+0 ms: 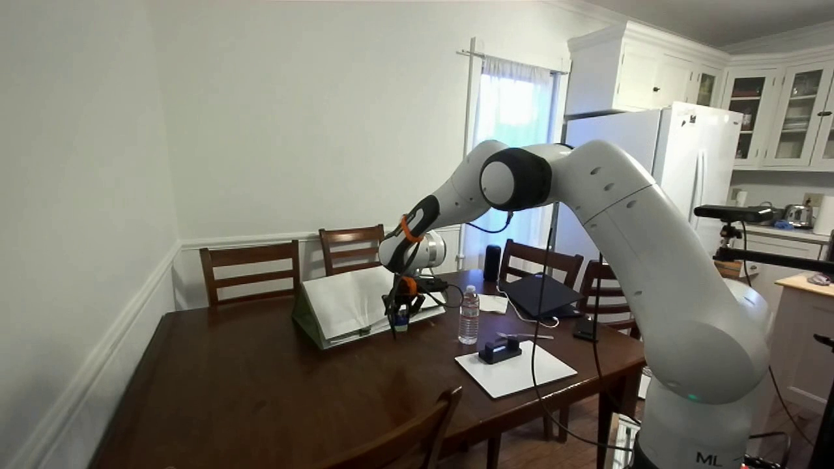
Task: Remove the stacked blocks from the top of the water bottle and put them on the left side of the table.
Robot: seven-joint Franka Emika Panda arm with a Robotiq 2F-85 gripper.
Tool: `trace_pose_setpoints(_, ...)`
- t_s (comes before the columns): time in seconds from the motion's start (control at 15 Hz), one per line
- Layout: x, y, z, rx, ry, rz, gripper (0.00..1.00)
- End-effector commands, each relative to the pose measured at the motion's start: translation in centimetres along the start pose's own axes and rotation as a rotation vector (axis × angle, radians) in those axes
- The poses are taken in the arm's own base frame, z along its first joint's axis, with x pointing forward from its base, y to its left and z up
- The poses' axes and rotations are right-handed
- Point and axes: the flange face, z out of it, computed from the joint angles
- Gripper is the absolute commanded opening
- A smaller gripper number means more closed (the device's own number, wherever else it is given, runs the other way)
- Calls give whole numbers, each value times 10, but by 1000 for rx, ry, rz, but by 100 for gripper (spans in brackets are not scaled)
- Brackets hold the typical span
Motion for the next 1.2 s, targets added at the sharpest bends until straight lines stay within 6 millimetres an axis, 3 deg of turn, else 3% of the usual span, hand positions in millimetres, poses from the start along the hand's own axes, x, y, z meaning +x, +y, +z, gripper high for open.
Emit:
trace_pose_setpoints(0.0,2,1,3,-3,-10,5,37)
trace_pose_setpoints(0.27,4,0,3,-3,-14,8,37)
trace_pose_setpoints(0.33,7,-2,7,-1,-43,10,13)
trace_pose_setpoints(1.13,33,-11,66,-41,-18,86,12)
